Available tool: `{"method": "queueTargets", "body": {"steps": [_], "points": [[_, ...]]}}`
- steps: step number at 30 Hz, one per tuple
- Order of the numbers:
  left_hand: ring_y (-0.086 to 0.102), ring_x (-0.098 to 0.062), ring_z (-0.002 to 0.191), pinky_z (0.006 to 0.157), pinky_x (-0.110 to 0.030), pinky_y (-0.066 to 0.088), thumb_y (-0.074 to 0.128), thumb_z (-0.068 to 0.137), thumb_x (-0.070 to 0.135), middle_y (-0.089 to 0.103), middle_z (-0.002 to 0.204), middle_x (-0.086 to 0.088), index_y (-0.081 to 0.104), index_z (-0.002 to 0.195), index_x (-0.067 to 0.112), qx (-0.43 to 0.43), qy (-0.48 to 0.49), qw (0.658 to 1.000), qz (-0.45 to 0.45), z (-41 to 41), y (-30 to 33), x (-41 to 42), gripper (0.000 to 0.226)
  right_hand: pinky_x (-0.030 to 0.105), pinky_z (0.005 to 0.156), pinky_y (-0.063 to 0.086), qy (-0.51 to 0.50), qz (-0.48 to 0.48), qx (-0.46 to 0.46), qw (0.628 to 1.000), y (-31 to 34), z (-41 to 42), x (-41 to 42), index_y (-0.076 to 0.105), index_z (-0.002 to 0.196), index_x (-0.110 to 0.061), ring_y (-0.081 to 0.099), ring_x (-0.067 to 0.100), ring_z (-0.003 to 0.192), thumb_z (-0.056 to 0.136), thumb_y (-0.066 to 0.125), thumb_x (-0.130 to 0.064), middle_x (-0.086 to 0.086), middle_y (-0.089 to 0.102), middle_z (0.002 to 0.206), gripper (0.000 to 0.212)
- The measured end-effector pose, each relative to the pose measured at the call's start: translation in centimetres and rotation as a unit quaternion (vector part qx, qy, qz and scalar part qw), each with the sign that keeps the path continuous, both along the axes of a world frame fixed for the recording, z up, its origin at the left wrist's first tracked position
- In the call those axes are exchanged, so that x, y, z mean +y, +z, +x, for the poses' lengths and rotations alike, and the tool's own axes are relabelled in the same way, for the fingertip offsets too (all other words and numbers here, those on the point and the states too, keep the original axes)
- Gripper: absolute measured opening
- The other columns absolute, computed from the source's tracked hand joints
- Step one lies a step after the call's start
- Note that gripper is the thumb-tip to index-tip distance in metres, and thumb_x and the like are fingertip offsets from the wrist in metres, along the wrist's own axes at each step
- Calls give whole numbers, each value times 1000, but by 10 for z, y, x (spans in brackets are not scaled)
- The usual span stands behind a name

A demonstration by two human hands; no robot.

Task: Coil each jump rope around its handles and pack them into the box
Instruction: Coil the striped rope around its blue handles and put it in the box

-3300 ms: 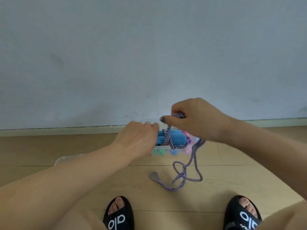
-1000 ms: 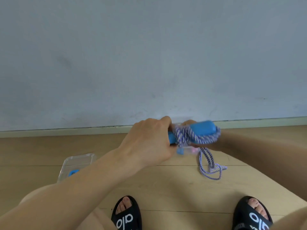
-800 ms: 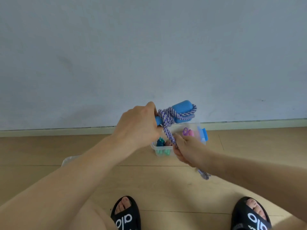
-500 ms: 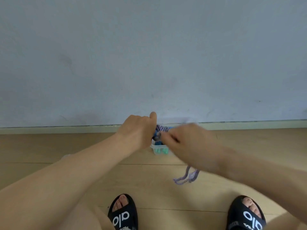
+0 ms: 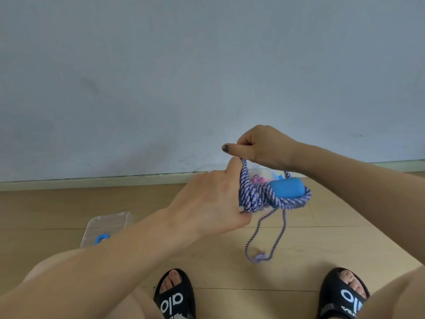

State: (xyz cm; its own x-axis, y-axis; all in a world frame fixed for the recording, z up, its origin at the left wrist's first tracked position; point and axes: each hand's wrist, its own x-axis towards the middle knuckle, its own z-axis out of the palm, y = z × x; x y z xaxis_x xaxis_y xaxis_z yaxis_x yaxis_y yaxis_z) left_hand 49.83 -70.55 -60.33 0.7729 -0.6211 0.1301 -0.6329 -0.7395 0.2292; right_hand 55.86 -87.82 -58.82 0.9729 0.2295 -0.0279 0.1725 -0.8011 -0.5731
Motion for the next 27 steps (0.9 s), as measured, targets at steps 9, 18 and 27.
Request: {"method": "queueTargets", "body": {"steps": [9,18,27], "points": [[56,-16,59,55,-39,44,73,73,33,60,67,3,26,100,23,59,51,986,-146,23,6,14,56,20,61,48,-199,109,237,945,-121,-3,-17,62,82,-33,62,13,72,97,52,-25,-13,64,68,21],[59,-25,70,61,-43,48,67,80,27,59,80,-5,36,100,14,98,196,974,-58,74,-18,29,40,44,71,48,-75,61,117,988,-51,-79,37,40,68,-20,46,28,68,105,25,-30,10,50,72,41],[52,-24,65,50,-34,35,63,81,26,52,77,-3,40,96,15,58,174,981,56,63,-29,14,29,37,54,38,-10,-57,8,998,-18,-85,27,38,64,-9,43,20,55,98,37,-46,6,44,57,50]]}}
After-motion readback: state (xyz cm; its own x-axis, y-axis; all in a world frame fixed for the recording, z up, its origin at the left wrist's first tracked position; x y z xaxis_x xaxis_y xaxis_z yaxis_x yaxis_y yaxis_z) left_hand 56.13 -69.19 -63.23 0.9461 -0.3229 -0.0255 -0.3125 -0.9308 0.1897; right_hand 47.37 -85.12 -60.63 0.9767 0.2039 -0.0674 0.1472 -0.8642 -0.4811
